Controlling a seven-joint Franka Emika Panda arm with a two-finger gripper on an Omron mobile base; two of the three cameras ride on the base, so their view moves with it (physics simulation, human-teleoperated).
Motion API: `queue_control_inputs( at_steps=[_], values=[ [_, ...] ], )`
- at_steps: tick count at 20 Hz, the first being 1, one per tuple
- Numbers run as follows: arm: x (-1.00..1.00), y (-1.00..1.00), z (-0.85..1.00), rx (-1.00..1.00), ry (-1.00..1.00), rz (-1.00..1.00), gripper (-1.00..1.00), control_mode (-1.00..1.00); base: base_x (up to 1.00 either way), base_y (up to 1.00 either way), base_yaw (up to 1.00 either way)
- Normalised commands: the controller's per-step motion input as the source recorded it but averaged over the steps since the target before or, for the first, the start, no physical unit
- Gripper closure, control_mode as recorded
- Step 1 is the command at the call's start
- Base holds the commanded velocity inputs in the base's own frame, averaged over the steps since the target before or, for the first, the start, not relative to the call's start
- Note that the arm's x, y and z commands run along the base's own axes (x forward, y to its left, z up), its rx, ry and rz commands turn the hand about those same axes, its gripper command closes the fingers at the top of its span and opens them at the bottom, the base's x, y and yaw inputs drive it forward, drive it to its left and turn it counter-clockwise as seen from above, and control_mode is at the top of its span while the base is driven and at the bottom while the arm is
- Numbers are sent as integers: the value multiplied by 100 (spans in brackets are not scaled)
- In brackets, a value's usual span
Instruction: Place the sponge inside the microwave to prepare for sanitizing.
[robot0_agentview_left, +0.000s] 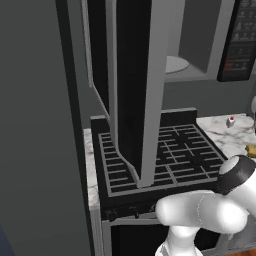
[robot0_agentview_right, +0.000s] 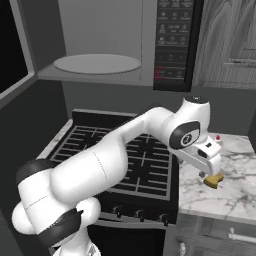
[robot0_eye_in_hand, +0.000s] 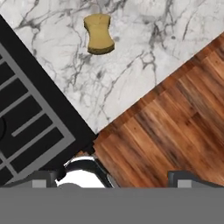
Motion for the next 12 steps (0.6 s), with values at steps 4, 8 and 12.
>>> queue_control_inputs(
  at_steps=[4,8,12],
  values=[
    [49,-33,-33,0,0,5,-100,-100,0,0,0],
    [33,-40,-20,0,0,9,-100,-100,0,0,0],
    [28,-44,-17,2,0,8,-100,-100,0,0,0]
  ],
)
